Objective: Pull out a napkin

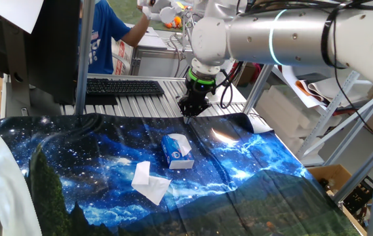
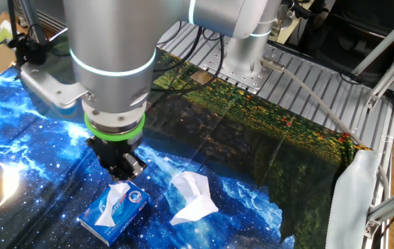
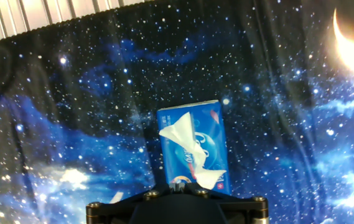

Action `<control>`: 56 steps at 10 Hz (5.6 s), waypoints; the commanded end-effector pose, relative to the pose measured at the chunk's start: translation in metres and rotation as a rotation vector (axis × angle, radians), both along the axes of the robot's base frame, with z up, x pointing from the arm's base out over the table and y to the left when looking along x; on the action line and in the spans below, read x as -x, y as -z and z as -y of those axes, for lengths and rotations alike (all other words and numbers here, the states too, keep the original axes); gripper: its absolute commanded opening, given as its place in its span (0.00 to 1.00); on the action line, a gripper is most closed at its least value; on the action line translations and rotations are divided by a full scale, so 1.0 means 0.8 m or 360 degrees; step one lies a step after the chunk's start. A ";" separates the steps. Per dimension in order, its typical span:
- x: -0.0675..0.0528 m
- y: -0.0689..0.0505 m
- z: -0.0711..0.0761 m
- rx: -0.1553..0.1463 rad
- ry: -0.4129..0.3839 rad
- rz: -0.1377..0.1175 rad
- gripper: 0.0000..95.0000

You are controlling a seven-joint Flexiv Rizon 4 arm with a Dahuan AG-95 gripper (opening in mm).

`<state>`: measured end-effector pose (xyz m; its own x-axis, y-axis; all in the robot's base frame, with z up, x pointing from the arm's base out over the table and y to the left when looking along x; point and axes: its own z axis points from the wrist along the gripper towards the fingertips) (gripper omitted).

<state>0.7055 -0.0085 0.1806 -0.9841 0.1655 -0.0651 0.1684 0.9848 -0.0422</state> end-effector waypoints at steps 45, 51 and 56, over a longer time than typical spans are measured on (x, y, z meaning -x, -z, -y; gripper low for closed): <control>-0.030 0.091 0.008 -0.0118 -0.0029 -0.0047 0.00; -0.016 0.013 -0.011 -0.0096 -0.0015 -0.0201 0.00; 0.027 -0.026 -0.026 -0.0092 0.0052 -0.0215 0.00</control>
